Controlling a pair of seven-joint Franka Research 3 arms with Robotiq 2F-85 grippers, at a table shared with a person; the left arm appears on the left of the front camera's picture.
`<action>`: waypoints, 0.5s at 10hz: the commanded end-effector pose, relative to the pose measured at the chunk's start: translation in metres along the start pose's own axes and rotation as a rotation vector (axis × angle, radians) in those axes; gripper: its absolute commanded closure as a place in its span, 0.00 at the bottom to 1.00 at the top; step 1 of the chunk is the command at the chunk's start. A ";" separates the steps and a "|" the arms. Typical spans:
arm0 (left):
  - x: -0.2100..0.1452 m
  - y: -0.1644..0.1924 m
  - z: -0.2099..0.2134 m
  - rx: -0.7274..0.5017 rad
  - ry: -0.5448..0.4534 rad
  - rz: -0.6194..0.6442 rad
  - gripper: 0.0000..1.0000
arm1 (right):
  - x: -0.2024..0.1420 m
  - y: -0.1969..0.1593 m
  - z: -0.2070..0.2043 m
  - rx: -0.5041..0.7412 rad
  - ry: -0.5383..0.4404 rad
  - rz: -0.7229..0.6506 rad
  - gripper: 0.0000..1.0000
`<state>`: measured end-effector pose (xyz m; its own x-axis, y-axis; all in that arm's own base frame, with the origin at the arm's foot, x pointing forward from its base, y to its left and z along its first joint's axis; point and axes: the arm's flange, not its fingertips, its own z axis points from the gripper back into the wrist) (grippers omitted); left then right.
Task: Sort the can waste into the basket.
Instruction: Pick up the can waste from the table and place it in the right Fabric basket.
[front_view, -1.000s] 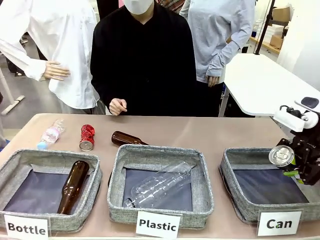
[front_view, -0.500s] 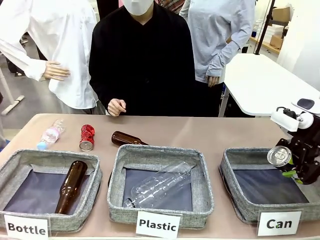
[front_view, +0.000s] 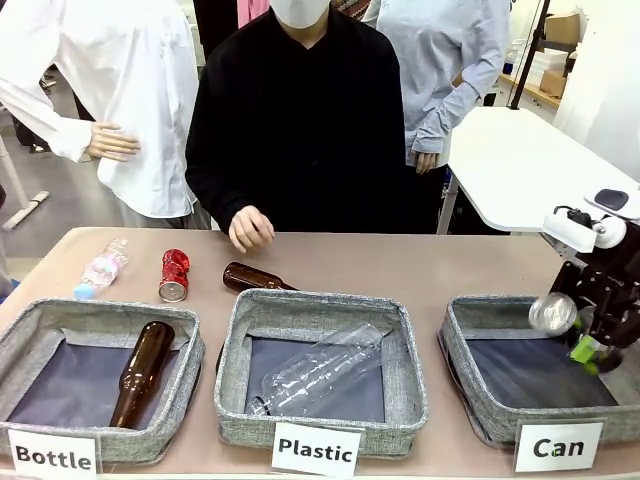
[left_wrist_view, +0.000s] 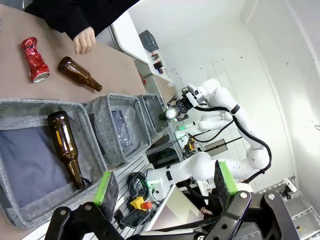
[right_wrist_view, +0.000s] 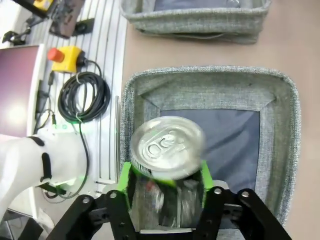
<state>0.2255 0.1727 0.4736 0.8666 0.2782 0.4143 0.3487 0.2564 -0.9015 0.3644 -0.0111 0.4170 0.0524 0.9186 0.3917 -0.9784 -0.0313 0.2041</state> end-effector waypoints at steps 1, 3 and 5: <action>0.001 -0.003 0.000 -0.017 -0.010 0.012 0.00 | 0.003 -0.008 0.004 0.005 0.001 -0.032 0.00; 0.001 -0.003 0.000 -0.017 -0.010 0.012 0.00 | 0.000 -0.011 0.006 -0.008 -0.040 -0.066 0.00; 0.001 -0.003 0.000 -0.017 -0.010 0.012 0.00 | -0.009 -0.013 0.017 -0.047 -0.231 -0.251 0.00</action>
<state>0.2255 0.1726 0.4736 0.8667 0.2779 0.4143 0.3488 0.2561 -0.9015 0.3733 -0.0244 0.4180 0.1924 0.8697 0.4546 -0.9664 0.0875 0.2417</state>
